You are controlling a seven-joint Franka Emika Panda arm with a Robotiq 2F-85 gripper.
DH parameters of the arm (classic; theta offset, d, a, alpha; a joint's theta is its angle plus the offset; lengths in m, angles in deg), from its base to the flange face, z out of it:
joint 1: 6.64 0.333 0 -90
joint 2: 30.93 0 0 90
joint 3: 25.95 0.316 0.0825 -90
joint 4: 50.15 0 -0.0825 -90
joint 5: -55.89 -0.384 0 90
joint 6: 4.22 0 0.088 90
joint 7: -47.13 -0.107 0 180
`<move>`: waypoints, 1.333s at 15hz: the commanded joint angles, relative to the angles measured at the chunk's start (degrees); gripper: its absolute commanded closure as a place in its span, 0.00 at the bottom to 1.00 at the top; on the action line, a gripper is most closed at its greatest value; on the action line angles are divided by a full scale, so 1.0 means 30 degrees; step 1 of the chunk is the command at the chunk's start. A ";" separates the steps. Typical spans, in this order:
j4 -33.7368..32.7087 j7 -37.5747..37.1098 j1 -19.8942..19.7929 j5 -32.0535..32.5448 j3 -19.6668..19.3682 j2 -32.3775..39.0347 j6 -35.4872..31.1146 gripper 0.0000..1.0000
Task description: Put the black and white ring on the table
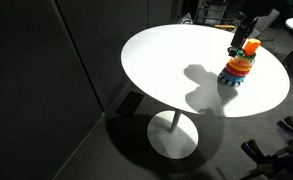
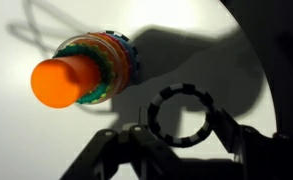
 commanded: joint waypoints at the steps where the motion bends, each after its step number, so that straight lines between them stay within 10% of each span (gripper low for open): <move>1: 0.0062 -0.0089 0.0188 -0.0426 0.0257 0.0293 -0.0342 0.59; 16: 0.0684 -0.2120 0.1083 0.0925 0.0318 0.2877 -0.3669 0.59; 17: 0.0669 -0.2278 0.1099 0.0998 0.0311 0.2990 -0.3720 0.22; 20: 0.0585 -0.2356 0.1084 0.0915 0.0349 0.3172 -0.3627 0.00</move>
